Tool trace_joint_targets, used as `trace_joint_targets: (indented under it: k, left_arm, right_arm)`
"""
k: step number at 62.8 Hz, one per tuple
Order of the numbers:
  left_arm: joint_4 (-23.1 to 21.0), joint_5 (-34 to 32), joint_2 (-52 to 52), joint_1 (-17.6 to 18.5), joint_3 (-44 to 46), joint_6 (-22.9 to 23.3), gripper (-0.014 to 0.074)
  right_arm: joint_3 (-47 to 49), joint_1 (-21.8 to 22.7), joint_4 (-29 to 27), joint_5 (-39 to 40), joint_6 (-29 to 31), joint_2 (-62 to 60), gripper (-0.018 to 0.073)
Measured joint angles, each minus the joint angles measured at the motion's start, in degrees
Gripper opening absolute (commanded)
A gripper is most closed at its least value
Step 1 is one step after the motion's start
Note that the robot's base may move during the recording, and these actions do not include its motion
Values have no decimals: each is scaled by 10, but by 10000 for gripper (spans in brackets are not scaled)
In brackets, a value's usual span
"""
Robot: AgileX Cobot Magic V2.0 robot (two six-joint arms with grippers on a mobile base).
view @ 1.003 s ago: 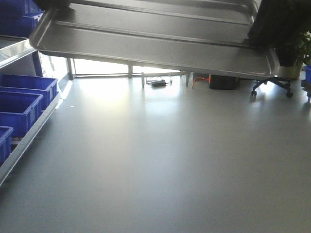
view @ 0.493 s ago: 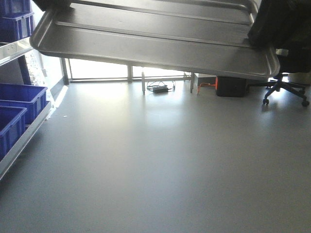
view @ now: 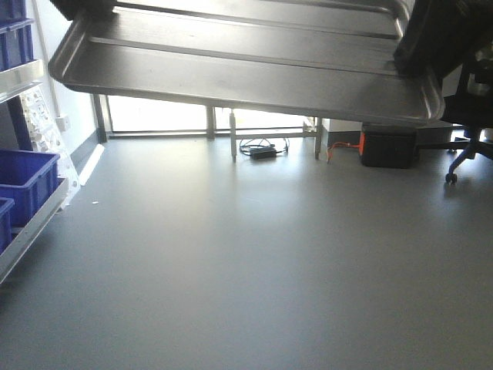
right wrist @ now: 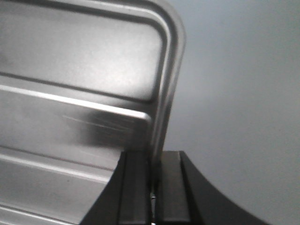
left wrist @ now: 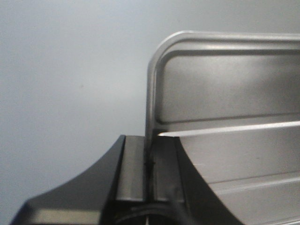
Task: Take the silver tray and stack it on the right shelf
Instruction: 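Hold the tray raised in both grippers while the base drives to the other shelf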
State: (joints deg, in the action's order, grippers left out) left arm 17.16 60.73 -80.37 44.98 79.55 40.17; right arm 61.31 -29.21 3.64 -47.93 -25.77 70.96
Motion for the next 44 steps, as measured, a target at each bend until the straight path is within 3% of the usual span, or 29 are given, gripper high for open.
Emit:
trace_joint_targets:
  k: [44]
  left_arm:
    - [0,0,-2,0,1,0,-93]
  right_arm:
    - [0,0,1,0,0,0,57]
